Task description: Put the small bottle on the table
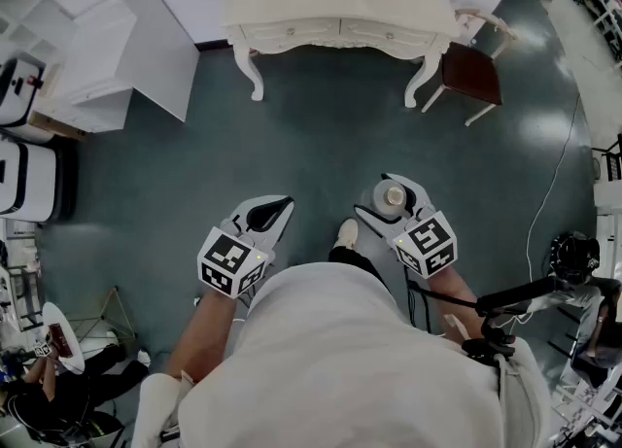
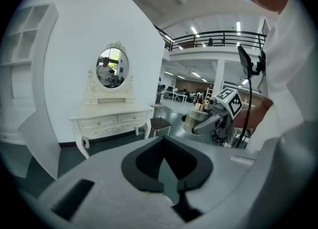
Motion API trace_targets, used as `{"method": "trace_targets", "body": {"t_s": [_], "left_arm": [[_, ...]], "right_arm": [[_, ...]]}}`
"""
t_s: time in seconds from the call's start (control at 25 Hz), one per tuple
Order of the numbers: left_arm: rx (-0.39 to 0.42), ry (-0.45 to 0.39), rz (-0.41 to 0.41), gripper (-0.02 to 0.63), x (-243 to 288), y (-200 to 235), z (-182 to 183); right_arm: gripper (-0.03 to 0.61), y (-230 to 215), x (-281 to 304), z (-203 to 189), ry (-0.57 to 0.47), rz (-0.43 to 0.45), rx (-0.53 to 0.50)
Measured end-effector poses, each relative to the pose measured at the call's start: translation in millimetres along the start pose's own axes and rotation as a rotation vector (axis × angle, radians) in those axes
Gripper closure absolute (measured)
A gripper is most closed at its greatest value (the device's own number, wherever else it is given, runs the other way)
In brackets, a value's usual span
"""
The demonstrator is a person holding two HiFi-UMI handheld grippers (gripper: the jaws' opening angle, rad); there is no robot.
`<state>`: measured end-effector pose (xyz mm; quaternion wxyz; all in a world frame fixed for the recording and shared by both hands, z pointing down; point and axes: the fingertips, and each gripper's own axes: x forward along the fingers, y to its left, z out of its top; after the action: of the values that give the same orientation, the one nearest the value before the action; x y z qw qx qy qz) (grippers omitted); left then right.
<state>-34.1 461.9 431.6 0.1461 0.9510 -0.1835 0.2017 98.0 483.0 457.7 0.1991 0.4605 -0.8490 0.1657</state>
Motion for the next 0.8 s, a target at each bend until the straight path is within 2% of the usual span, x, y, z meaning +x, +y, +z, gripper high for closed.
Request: {"method": "trace_targets", "body": {"t_s": [0.2,0.4,0.6,0.8], "left_arm": [[-0.036,0.001,0.033,0.611,-91,10,-50],[-0.080,-0.002,0.056,0.611,-144,11,-95],[-0.094,-0.017,0.067,0.611,-165,15,-106],[-0.090,-0.033,0.072,0.611,-151,27,-95]], "right_arm": [[0.241,93,26,7,0.005,0.030,-0.016],[0.241,152,41,1,0.026,0.056,-0.020],[0.241,176,55,3,0.050,0.094,-0.013],[0.241,161,70,16,0.053,0.110,-0.034]]}}
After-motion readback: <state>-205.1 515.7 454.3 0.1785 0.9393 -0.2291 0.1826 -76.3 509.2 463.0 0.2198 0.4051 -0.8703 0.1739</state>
